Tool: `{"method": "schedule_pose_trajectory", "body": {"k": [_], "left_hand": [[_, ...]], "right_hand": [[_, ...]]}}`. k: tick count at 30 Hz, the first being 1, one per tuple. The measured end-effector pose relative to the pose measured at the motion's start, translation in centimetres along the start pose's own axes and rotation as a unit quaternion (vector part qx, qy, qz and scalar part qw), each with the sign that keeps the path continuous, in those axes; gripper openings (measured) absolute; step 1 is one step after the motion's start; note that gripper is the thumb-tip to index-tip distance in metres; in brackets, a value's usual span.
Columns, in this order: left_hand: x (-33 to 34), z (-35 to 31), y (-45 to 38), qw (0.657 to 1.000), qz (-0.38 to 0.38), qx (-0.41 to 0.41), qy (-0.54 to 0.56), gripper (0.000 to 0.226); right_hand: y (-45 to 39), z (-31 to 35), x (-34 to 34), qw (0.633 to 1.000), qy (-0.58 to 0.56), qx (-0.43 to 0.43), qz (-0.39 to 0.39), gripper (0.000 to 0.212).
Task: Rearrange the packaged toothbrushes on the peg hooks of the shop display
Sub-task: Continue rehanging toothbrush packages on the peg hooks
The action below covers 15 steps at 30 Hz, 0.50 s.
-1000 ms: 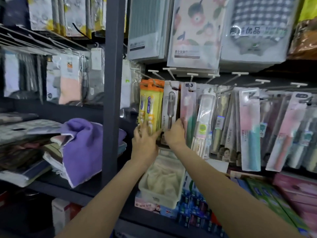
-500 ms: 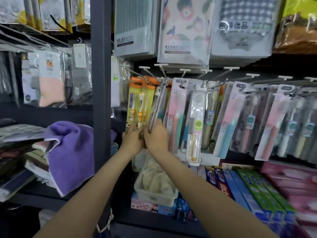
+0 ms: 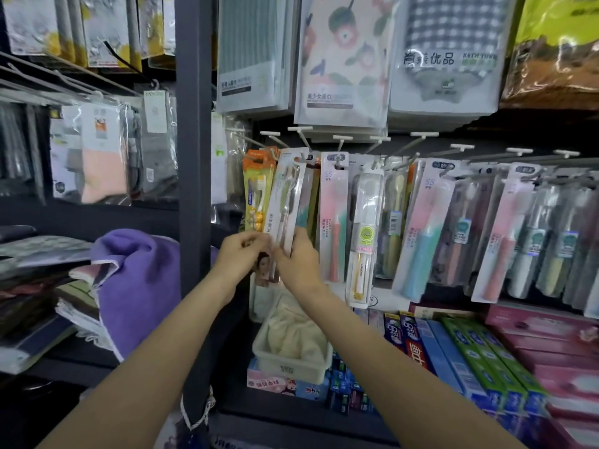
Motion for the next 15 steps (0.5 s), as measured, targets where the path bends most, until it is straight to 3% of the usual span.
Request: {"method": "schedule_pose_trajectory", "body": {"k": [4,6,12,15], "left_hand": [[0.4,-0.2,0.4,1.0,0.017,-0.005,0.025,0.013],[0.7,-0.1,0.3,0.999,0.006,-0.019,0.029,0.012],[0.3,-0.2,-0.1,1.0,-0.028,-0.003,0.002,0.007],[-0.3,-0.3,-0.1,0.998,-0.057,0.015,-0.009,0.005]], "right_hand": [[0.3,-0.2,-1.0,0.999,-0.022,0.027,0.038,0.023],[0.2,-0.3,-1.6,0.998,0.03,0.036,0.048,0.015],[-0.3,1.3,-5.3,0.988,0.123,-0.052,-0.081,0.031],[-1.5,1.4,-4.7,0.991,0.135,-0.027,-0.001,0.034]]}}
Point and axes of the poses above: each hand's wrist, its own y-axis away from the middle knuckle, its own x-axis out of the palm, z = x × y, the point moved 4 cm from there along -y, towards the middle knuckle, and after that the axes turned 11 degrees about -y, right-handed, at the moved point
